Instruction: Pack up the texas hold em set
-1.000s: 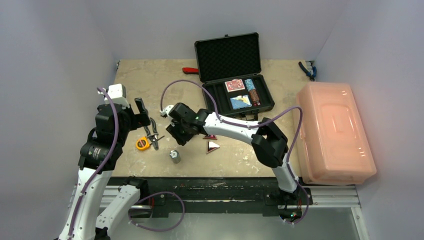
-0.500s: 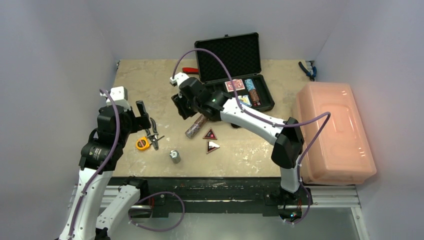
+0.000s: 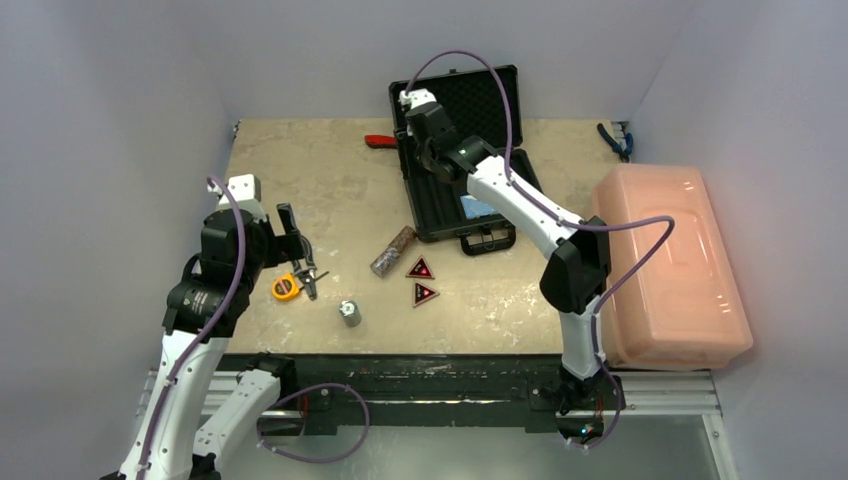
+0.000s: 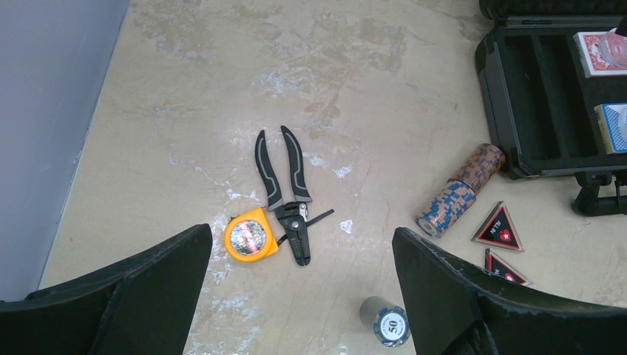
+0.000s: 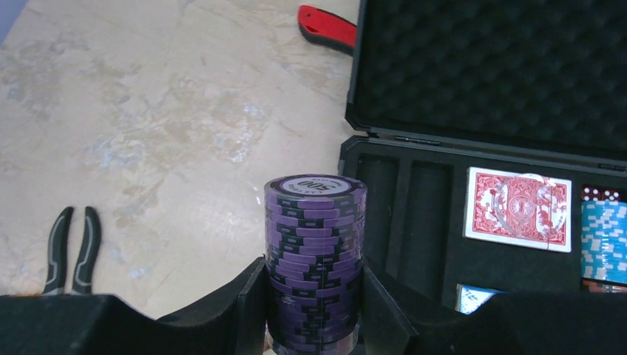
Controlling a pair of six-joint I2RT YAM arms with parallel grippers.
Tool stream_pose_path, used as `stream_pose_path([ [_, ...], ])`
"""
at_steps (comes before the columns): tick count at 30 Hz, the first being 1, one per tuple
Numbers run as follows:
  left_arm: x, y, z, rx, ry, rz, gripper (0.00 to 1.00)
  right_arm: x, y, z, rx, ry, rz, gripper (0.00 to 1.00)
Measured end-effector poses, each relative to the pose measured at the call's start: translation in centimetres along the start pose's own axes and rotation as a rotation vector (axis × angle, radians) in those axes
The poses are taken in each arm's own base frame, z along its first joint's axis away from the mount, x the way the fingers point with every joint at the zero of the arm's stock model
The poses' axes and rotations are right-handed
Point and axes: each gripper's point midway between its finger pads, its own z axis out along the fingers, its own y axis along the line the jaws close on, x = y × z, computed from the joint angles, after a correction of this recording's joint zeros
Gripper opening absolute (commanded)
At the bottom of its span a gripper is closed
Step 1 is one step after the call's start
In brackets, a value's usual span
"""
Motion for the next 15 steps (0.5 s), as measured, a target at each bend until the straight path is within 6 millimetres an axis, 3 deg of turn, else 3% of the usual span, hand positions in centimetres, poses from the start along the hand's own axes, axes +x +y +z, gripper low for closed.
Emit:
stream_pose_path([
  [7,0.2,0.0,0.0,0.002,-0.001,-0.001,0.92,3.5,-2.5,3.7,0.076,0.098,0.053,0.00],
  [11,0.1,0.1,-0.2,0.003,-0.008,-0.002,0.92,5.7,-3.0,5.1,0.100,0.158,0.061,0.00],
  [15,0.1,0.1,-0.3,0.004,-0.012,-0.003,0.92,6.6,-3.1,5.8,0.108,0.178,0.070,0.00],
])
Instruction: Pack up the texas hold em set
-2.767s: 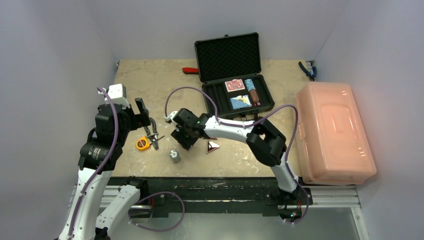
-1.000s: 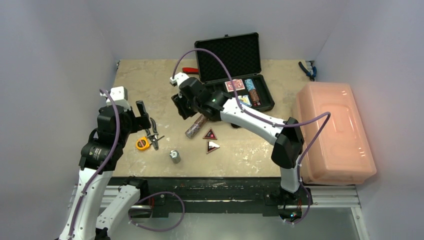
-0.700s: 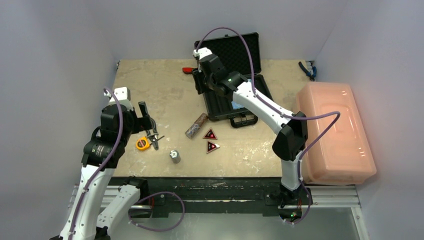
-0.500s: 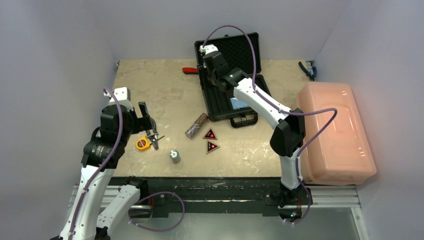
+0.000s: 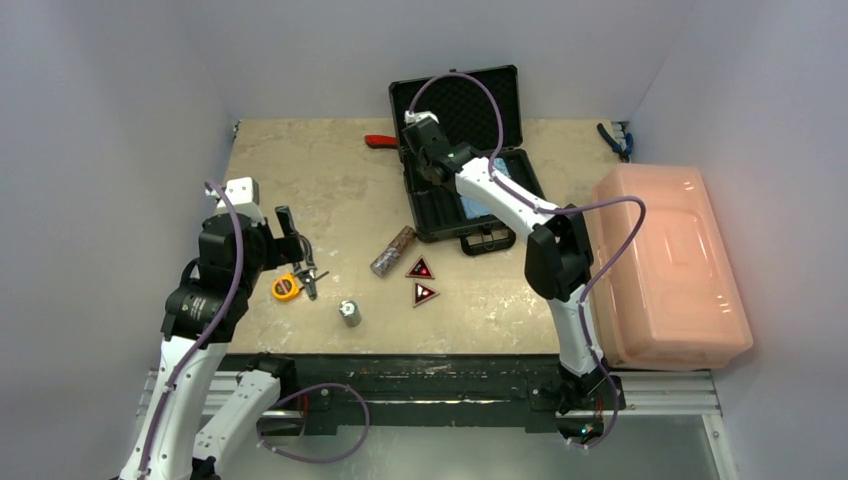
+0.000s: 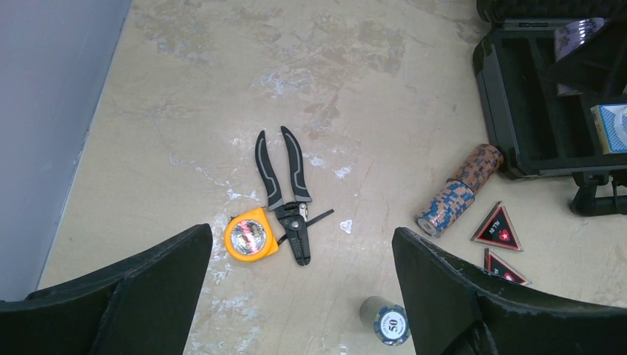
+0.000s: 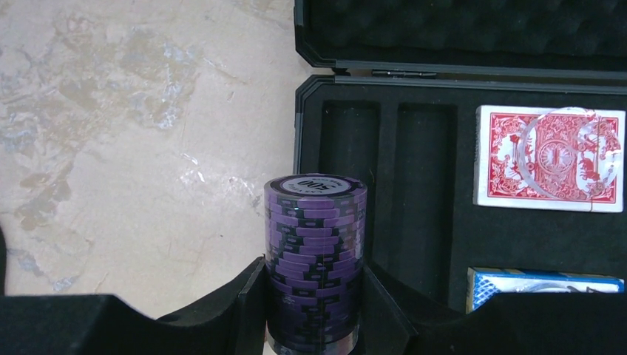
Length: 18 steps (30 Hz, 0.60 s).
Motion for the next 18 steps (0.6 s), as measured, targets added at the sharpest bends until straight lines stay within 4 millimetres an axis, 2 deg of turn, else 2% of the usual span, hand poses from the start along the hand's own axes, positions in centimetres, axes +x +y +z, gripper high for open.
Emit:
stream_pose_path([
  [6,0.0,0.0,-0.1,0.000,-0.001,0.000,0.92,1.3,-0.2,0.7,0.010,0.023,0.018,0.00],
  [12,0.1,0.0,0.0,0.000,-0.001,0.000,0.92,5.0,-1.1,2.0,0.040,0.101,0.015,0.00],
  [18,0.1,0.0,0.0,0.001,-0.001,0.000,0.92,6.6,-1.4,2.5,0.051,0.130,0.020,0.00],
])
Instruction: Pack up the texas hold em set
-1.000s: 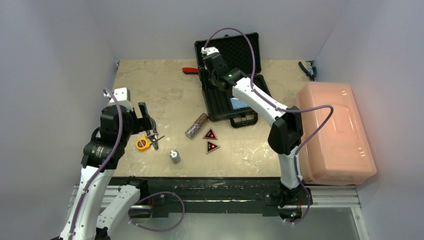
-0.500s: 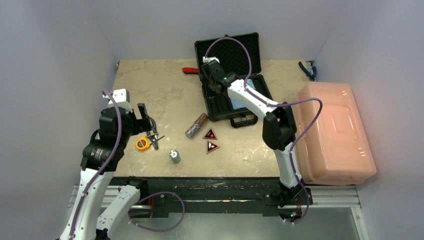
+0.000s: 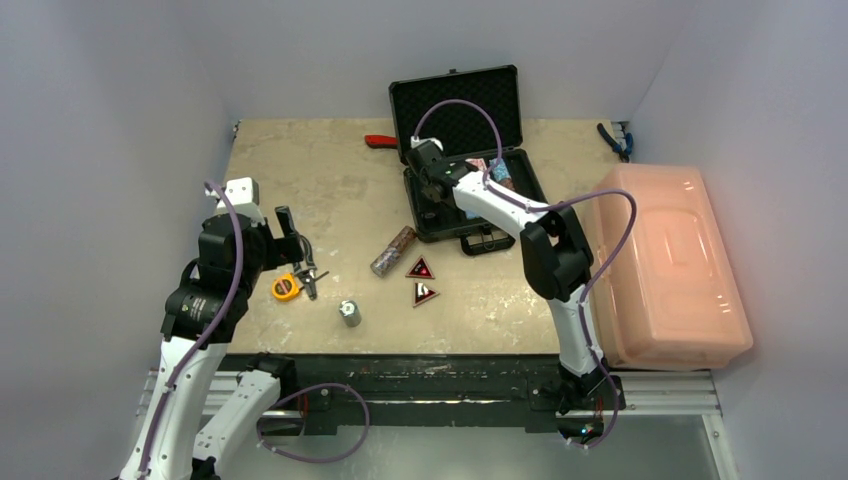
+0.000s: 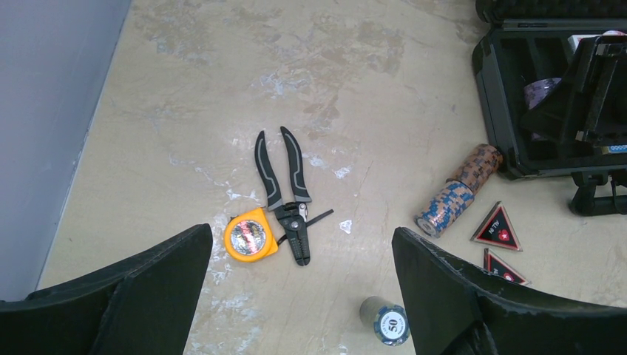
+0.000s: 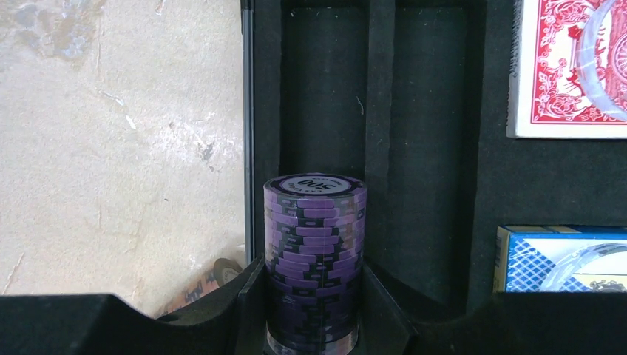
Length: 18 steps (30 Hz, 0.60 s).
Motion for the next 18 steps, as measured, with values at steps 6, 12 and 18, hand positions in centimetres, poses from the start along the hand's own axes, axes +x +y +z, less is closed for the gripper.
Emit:
stream_pose_path([
  [6,0.03,-0.10,-0.01,0.006,0.002,0.000,0.92,0.43,-0.02,0.49,-0.003,-0.008,0.008,0.00],
  [12,0.04,-0.17,-0.02,0.010,0.002,0.000,0.92,0.49,0.04,0.43,-0.013,-0.023,0.019,0.08],
  [18,0.05,-0.20,-0.02,0.013,0.003,-0.002,0.92,0.69,0.11,0.21,-0.025,-0.029,0.035,0.53],
])
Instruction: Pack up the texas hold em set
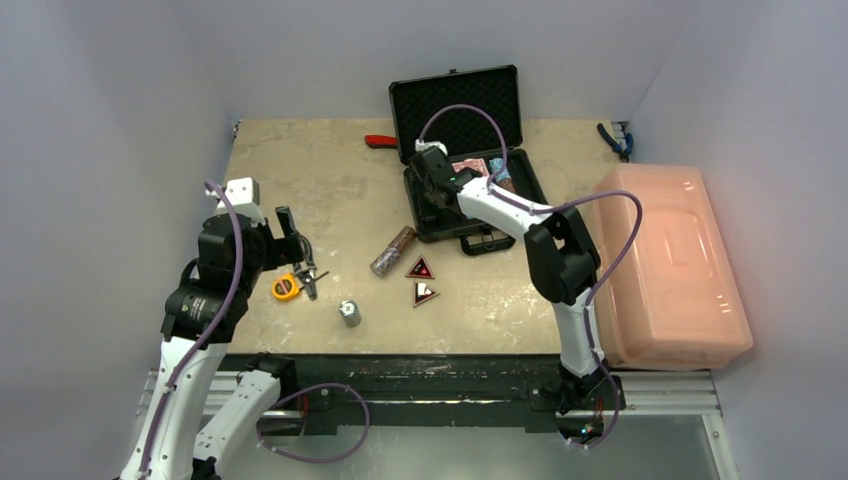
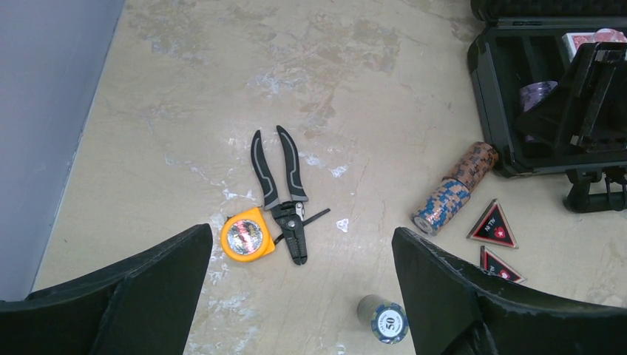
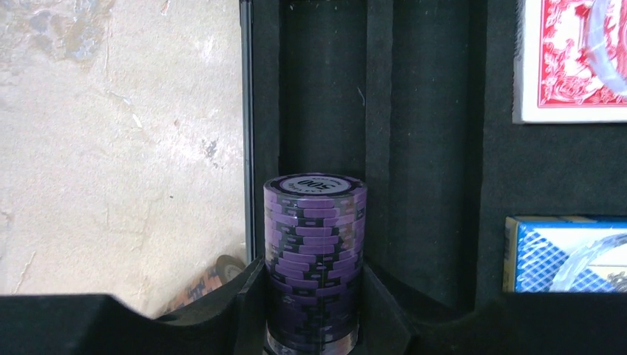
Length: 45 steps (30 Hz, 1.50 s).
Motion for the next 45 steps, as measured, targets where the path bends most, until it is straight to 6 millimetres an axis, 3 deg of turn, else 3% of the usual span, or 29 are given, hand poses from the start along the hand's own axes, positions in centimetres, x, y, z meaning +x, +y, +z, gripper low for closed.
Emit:
stream_pose_path([
  [3,0.0,0.1,0.0,-0.002,0.000,-0.002,0.92,0.3,0.2,-0.2,-0.014,0.008,0.012,0.67],
  [6,0.0,0.0,0.0,-0.001,0.001,-0.001,0.92,0.1,0.4,-0.5,-0.025,0.004,0.018,0.74],
  [10,0.0,0.0,0.0,-0.001,0.001,-0.001,0.91,0.0,0.3,-1.3,-0.024,0.007,0.018,0.76],
  [16,0.0,0.0,0.0,-0.001,0.001,-0.002,0.91,-1.8,0.4,-2.4,-0.025,-0.029,0.015,0.56],
  [23,0.0,0.1,0.0,-0.004,0.000,-0.003,0.91,-7.0,1.2,-4.0,-0.043,-0.144,0.021,0.36],
  [28,0.0,0.2,0.0,-0.006,0.000,-0.005,0.91,-9.3,1.1,-2.7,-0.040,-0.177,0.029,0.26],
  [31,0.0,0.2,0.0,-0.006,0.000,-0.005,0.91,-8.9,0.6,-0.5,-0.021,-0.153,0.020,0.22],
  [37,0.0,0.2,0.0,-0.007,0.000,-0.008,0.91,-6.0,-0.3,3.6,0.021,-0.051,-0.016,0.14],
  [41,-0.1,0.3,0.1,-0.010,0.000,-0.011,0.91,-4.3,-0.5,4.3,0.022,0.003,-0.035,0.13],
  [45,-0.1,0.4,0.1,-0.011,0.001,-0.014,0.91,-4.0,-0.6,4.2,0.015,0.001,-0.037,0.13],
])
